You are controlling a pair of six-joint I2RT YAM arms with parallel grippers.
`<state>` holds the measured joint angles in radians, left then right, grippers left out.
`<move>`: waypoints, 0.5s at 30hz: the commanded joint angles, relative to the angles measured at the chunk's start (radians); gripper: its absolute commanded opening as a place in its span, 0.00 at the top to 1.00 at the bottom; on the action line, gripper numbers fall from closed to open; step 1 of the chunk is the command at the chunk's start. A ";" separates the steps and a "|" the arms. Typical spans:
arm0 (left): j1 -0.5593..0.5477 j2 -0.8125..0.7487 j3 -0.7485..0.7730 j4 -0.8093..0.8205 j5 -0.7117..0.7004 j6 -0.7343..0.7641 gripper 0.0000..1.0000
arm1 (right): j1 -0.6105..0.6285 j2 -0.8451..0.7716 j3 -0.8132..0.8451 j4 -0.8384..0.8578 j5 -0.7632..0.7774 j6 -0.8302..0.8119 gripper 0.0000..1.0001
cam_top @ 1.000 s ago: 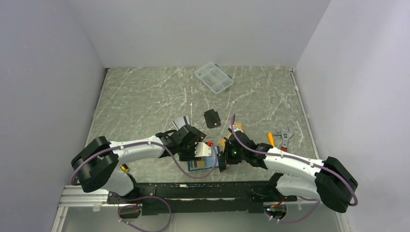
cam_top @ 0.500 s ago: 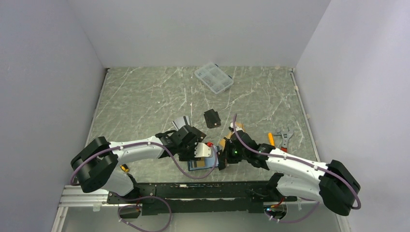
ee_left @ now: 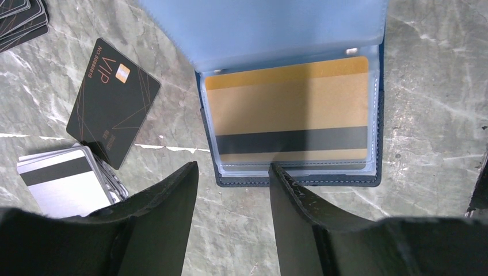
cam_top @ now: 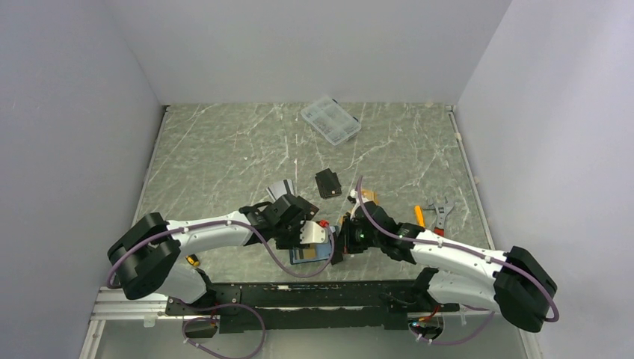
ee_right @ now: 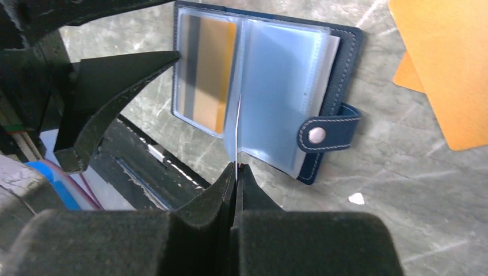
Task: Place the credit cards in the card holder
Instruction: Turn over the card slot in the card holder.
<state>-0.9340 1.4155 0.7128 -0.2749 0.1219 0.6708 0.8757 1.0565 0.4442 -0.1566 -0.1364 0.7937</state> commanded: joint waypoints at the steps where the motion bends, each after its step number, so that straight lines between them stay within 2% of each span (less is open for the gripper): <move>1: -0.004 -0.053 -0.008 -0.012 -0.011 0.032 0.46 | 0.011 0.021 0.038 0.118 -0.032 0.011 1.00; 9: 0.046 -0.133 0.001 -0.091 0.064 0.106 0.41 | 0.027 0.187 0.094 0.219 -0.063 0.022 1.00; 15: 0.087 -0.152 -0.027 -0.091 0.100 0.156 0.41 | 0.042 0.211 0.134 0.256 -0.071 0.026 1.00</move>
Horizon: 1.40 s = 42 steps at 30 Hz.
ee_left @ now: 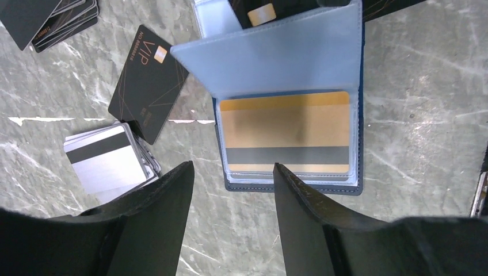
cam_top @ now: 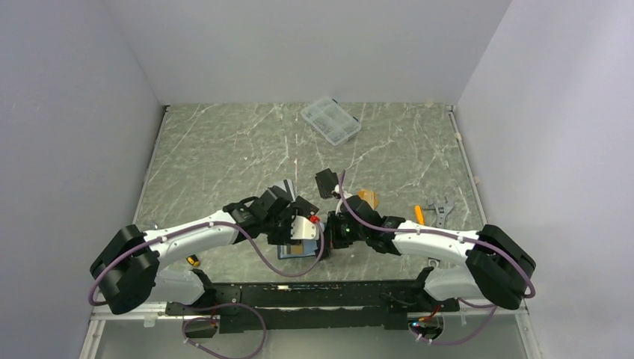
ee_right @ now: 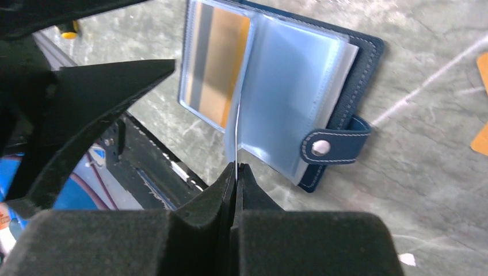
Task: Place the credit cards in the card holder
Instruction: Turn over the card slot in the card holder.
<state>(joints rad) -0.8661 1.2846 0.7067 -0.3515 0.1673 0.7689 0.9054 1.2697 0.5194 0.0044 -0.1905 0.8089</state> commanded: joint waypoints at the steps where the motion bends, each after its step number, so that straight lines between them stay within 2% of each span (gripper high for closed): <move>1: 0.022 -0.023 -0.026 -0.011 0.056 0.061 0.41 | 0.020 0.001 0.067 0.095 -0.018 0.012 1.00; 15: 0.142 -0.113 -0.012 -0.102 0.131 0.123 0.42 | 0.058 0.140 0.136 0.121 -0.026 0.001 1.00; 24: 0.160 -0.124 -0.041 -0.090 0.165 0.217 0.43 | 0.055 0.260 0.207 0.129 -0.046 -0.012 1.00; 29: 0.151 -0.078 -0.063 -0.048 0.205 0.287 0.42 | 0.013 0.244 0.161 0.162 -0.038 0.010 1.00; 33: 0.113 -0.059 -0.113 0.000 0.175 0.338 0.43 | -0.028 0.210 0.102 0.235 -0.024 0.047 1.00; 42: 0.034 -0.033 -0.210 0.091 0.081 0.433 0.45 | -0.031 0.207 0.037 0.343 0.088 0.136 1.00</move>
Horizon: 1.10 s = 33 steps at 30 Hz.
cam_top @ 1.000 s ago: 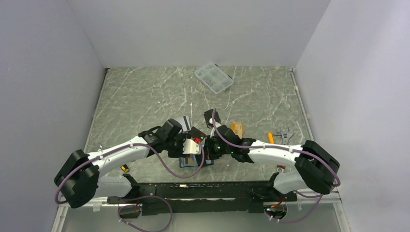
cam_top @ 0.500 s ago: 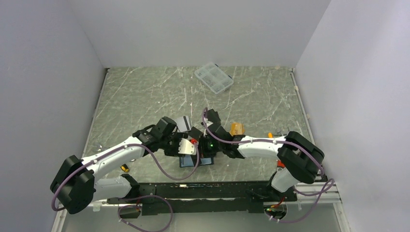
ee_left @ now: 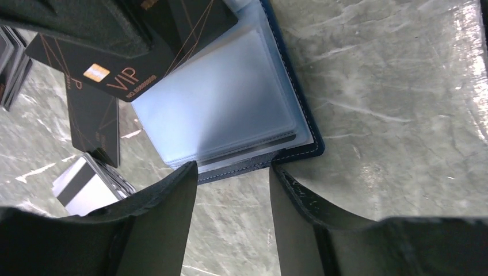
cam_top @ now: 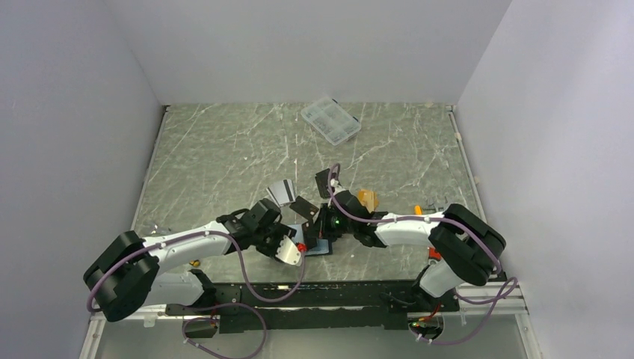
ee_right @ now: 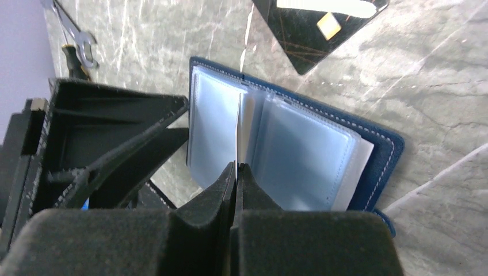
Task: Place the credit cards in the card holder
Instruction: Turn over the card slot in the card holder, then insert the credit card into the card holder.
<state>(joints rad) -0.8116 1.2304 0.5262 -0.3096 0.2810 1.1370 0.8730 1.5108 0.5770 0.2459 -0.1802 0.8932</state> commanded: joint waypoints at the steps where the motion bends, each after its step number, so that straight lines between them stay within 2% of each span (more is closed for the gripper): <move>1: -0.029 0.026 -0.035 0.054 -0.039 0.066 0.46 | 0.001 -0.044 -0.032 0.118 0.092 0.065 1.00; 12: -0.127 0.056 0.034 -0.065 -0.003 -0.063 0.63 | 0.000 -0.113 -0.214 0.241 0.179 0.209 1.00; 19: -0.207 0.085 0.073 -0.138 0.018 -0.122 0.65 | -0.023 -0.154 -0.281 0.336 0.180 0.241 1.00; 28: -0.212 0.077 0.064 -0.131 -0.032 -0.138 0.69 | -0.037 -0.126 -0.280 0.440 0.127 0.237 1.00; 33: -0.212 0.066 0.094 -0.146 -0.048 -0.164 0.71 | -0.022 -0.084 -0.250 0.439 0.098 0.224 1.00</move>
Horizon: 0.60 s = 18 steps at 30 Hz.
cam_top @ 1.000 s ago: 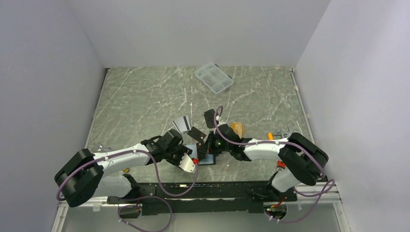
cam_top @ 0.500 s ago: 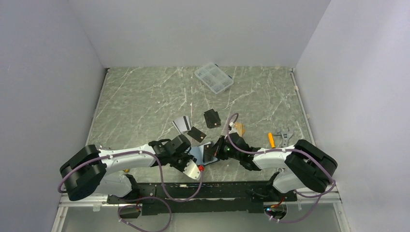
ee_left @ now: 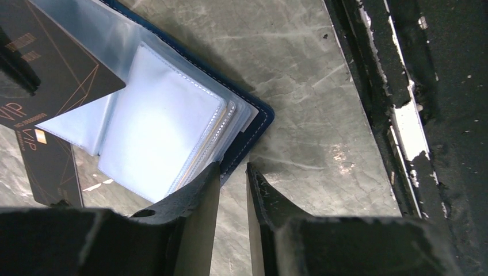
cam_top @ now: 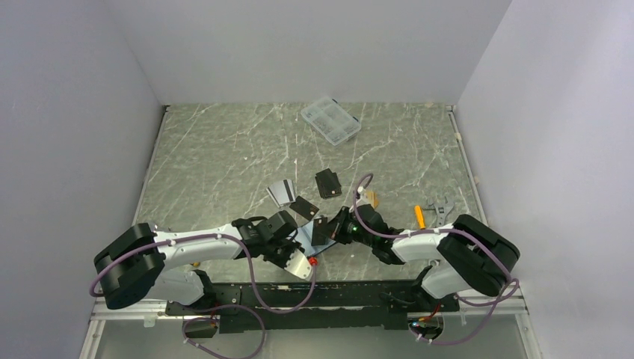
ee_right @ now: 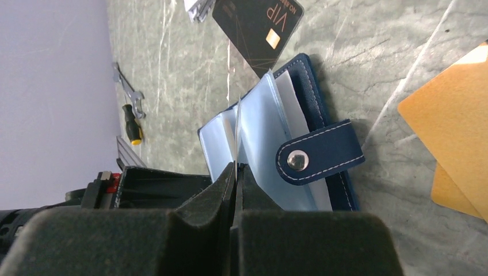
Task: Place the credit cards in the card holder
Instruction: Insert the credit card into the card holder.
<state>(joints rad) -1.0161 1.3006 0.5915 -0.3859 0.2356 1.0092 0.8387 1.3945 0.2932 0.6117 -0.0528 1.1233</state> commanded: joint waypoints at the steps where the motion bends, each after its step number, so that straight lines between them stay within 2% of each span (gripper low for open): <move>1: -0.007 -0.007 0.036 -0.075 -0.003 -0.039 0.71 | 0.014 0.046 0.038 0.074 -0.035 -0.007 1.00; 8: -0.002 -0.030 0.111 -0.158 0.000 -0.068 0.76 | 0.017 0.074 0.049 0.081 -0.040 -0.025 1.00; 12: 0.018 -0.049 0.184 -0.232 0.041 -0.093 0.75 | 0.024 0.077 0.050 0.067 -0.030 -0.032 1.00; 18: 0.036 -0.011 0.132 -0.112 0.008 -0.021 0.69 | 0.031 0.075 0.038 0.088 -0.029 -0.032 1.00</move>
<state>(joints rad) -0.9874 1.2701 0.7570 -0.5514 0.2459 0.9405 0.8639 1.4670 0.3168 0.6369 -0.0868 1.1084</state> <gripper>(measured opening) 0.296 0.009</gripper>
